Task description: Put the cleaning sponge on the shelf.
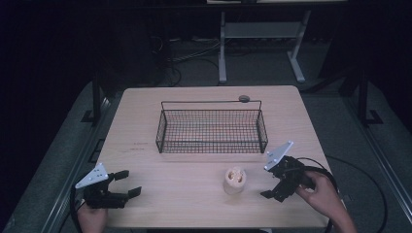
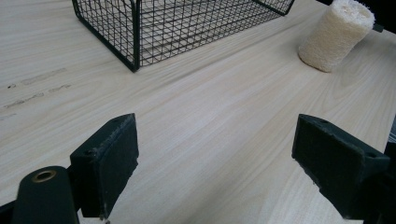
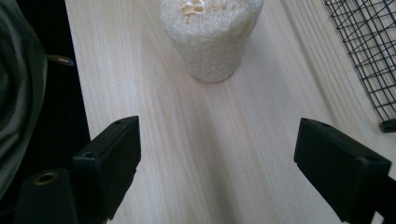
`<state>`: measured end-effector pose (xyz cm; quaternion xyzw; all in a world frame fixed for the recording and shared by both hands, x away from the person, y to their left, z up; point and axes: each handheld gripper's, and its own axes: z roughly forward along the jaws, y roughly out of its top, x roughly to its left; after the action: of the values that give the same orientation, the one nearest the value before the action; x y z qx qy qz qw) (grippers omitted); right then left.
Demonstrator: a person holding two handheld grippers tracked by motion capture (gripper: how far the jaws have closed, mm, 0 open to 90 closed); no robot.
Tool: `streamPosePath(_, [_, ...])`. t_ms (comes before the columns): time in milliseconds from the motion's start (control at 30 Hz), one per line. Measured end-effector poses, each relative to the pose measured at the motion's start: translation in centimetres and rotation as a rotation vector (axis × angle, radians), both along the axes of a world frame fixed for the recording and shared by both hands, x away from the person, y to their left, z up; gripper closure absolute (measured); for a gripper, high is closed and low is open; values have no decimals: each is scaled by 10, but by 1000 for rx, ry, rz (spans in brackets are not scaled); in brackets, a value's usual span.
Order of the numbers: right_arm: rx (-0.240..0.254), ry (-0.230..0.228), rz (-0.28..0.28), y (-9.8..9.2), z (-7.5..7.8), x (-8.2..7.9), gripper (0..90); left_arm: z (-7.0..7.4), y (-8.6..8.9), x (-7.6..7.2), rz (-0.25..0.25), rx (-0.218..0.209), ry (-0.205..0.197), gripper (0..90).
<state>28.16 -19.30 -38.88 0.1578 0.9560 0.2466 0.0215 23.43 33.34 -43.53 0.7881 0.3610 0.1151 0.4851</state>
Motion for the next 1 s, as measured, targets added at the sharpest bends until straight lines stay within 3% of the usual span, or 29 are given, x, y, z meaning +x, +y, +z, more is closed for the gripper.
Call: streamPosePath(1000, [-1,9,66,33,8,5,160,0,0,-1,1,-4,0,134])
